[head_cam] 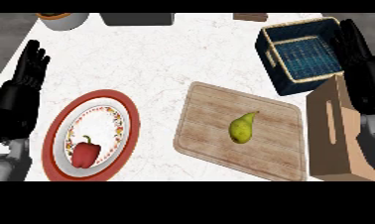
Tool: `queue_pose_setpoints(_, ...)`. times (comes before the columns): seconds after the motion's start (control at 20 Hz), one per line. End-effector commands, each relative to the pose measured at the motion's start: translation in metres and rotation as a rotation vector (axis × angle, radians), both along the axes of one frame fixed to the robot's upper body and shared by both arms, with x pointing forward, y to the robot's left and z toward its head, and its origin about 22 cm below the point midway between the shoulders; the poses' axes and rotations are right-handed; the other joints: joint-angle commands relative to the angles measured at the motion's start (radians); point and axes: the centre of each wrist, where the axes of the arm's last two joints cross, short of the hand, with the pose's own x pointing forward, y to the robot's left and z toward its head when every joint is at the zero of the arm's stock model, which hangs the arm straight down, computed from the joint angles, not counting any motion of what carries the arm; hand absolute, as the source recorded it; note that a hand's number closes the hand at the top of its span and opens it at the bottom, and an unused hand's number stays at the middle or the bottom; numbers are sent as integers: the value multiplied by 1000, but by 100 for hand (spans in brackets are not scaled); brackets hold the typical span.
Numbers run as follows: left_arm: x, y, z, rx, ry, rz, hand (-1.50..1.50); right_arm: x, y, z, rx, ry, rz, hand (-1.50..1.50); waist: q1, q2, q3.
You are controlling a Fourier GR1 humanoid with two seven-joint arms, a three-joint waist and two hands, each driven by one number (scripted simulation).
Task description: Pick the pear from the cutting board and place it in the basket
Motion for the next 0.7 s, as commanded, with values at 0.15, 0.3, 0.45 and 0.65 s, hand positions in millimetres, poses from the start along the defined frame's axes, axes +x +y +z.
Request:
queue_pose_setpoints(0.15, -31, -1, -76, -136, 394, -3, 0, 14, 28, -10, 306, -12, -24, 150, 33, 63, 3)
queue_pose_setpoints(0.3, -46, -17, -112, -184, 637, -71, 0, 26, 74, -8, 215, 3, 258, 150, 79, 85, 3)
queue_pose_setpoints(0.45, -60, -20, -124, -193, 689, -74, 0, 29, 158, -31, 292, 32, 221, 150, 81, 66, 2)
queue_pose_setpoints(0.65, -60, -17, -135, -204, 712, -52, 0, 40, 206, -33, 97, 119, 104, -150, 53, 59, -1)
